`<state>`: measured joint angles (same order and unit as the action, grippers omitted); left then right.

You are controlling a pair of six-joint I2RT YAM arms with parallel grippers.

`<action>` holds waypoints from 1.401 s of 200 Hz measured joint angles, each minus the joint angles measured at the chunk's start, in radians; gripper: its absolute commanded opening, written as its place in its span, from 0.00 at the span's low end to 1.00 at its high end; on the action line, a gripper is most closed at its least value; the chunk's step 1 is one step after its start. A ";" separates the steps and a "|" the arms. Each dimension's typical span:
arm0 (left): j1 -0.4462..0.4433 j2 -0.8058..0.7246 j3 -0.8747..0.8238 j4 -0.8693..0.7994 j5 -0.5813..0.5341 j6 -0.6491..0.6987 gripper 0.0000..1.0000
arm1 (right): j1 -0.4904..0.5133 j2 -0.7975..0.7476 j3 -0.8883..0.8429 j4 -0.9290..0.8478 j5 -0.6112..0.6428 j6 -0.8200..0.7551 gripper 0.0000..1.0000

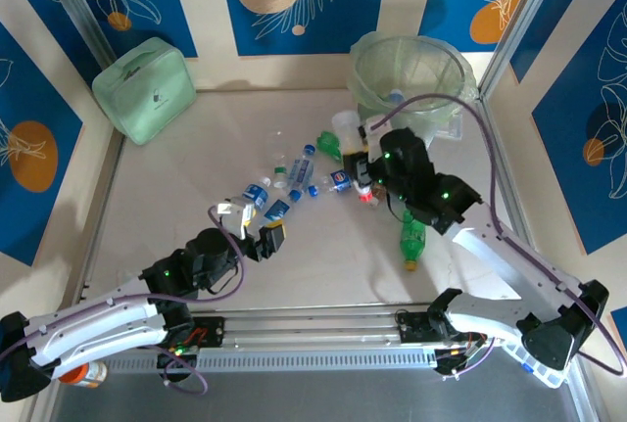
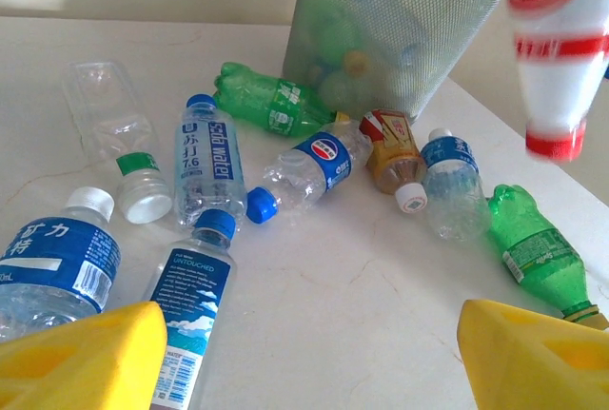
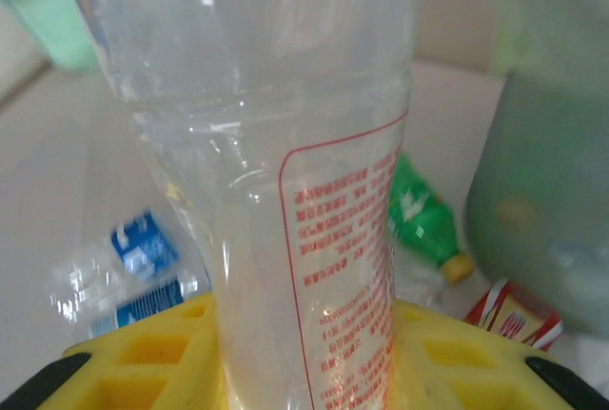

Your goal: Put the plastic bottles in the bin

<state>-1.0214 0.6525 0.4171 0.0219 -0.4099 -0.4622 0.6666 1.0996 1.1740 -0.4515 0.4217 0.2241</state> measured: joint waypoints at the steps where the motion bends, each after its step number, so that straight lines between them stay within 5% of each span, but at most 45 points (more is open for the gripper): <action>1: 0.000 0.000 0.000 0.000 0.000 0.000 0.80 | -0.003 0.000 0.004 0.001 0.000 0.000 0.39; 62: 0.000 0.028 0.000 0.001 0.018 0.000 0.80 | -0.327 0.050 0.272 0.069 -0.079 0.040 0.38; 106: 0.000 0.054 0.000 0.005 0.019 -0.001 0.80 | -0.507 0.258 0.502 0.042 -0.175 0.107 0.37; 202: 0.000 0.067 0.001 0.008 0.025 -0.005 0.81 | -0.615 0.756 0.942 -0.286 -0.296 0.166 0.33; 280: 0.000 0.068 0.003 0.007 0.024 -0.019 0.81 | -0.600 0.952 1.177 -0.605 -0.142 0.134 0.42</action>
<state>-1.0214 0.7208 0.4198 0.0292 -0.3855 -0.4812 0.0662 2.0514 2.3508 -1.0565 0.2798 0.3580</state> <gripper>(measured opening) 0.807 0.408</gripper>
